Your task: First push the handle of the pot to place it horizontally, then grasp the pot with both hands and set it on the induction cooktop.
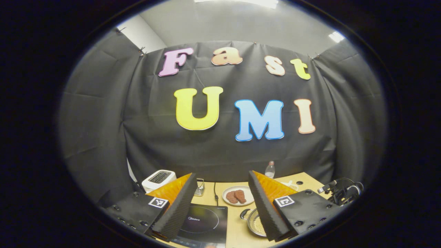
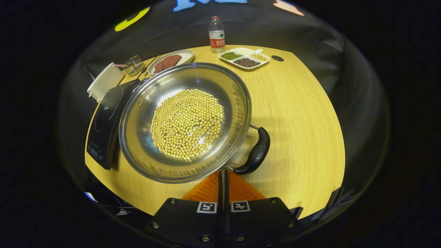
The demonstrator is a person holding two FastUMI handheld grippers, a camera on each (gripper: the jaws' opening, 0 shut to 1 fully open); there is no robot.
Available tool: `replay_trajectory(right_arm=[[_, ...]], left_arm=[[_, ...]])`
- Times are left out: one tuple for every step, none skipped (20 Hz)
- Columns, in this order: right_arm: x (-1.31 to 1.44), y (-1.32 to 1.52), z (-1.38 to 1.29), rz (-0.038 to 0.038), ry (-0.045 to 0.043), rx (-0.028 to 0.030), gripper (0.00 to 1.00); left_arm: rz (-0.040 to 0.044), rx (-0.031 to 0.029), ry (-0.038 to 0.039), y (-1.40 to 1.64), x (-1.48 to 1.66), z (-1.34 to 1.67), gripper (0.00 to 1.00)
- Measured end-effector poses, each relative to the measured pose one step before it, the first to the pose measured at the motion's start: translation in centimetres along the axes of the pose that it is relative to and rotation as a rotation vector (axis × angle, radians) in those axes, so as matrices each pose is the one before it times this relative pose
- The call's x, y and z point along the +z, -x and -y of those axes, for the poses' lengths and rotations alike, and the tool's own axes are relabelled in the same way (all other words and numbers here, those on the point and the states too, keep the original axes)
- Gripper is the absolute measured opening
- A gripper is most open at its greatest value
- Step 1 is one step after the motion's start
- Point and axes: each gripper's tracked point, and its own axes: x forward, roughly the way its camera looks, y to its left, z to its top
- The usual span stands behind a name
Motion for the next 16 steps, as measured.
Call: replay_trajectory(right_arm=[[0.17,-0.093,0.326,0.00186,-0.00127,-0.00413,0.01],[0.266,-0.092,0.331,0.0003,-0.00006,-0.00598,0.01],[0.118,-0.166,0.381,0.00105,0.00085,-0.0062,0.01],[0.222,-0.069,0.359,-0.00001,-0.00246,-0.00474,0.01],[0.132,-0.127,0.346,-0.00054,-0.00542,-0.00545,0.0],[0.205,-0.041,0.468,-0.00055,-0.00364,-0.00798,0.01],[0.01,-0.318,0.463,-0.00331,-0.00395,-0.00507,0.01],[0.175,-0.093,0.309,-0.00251,-0.00463,-0.0004,0.01],[0.033,-0.208,0.308,-0.00202,-0.00189,-0.00347,0.01],[0.14,-0.049,0.377,-0.00117,0.00008,-0.00426,0.01],[0.153,-0.137,0.269,0.00068,-0.00259,-0.00093,0.01],[0.157,-0.162,0.175,0.00086,-0.00466,0.00233,0.01],[0.224,-0.062,0.149,0.00061,-0.00305,0.00082,0.0],[0.236,-0.149,0.191,0.0017,0.00073,-0.00174,0.0],[0.289,-0.052,0.207,0.00182,0.00239,-0.00281,0.0],[0.267,-0.155,0.207,0.00254,0.00096,-0.00055,0.01]], left_arm=[[-0.00145,-0.00206,0.00004,-0.207,0.114,0.085,0.95],[0.00082,-0.00601,0.00146,-0.089,0.011,0.211,0.95],[0.00191,-0.00121,-0.00073,-0.002,0.013,0.255,0.95],[0.00022,0.00123,-0.00259,0.017,0.068,0.134,0.95],[0.00047,-0.00044,-0.00079,-0.079,-0.028,-0.006,0.95],[-0.0009,0.00064,0.00047,-0.226,0.114,0.053,0.95],[-0.00067,0.00003,0.00004,-0.008,-0.234,0.161,0.95],[-0.00201,-0.00005,-0.00064,-0.021,-0.011,0.156,0.95],[-0.00371,0.0008,-0.00081,-0.104,-0.042,0.07,0.95],[-0.0024,-0.00069,0.00047,-0.175,-0.056,0.091,0.95],[-0.00164,-0.00025,-0.00028,-0.18,-0.027,0.175,0.95],[-0.00064,-0.00008,-0.00039,-0.129,-0.016,0.156,0.95],[-0.00129,-0.00038,-0.00004,-0.151,0.095,0.123,0.95],[-0.00208,-0.00065,-0.00031,-0.122,0.05,0.199,0.95],[-0.00286,-0.00176,-0.00051,0.016,-0.257,0.237,0.95],[-0.00186,-0.00109,-0.00156,-0.138,0.026,0.234,0.95]])
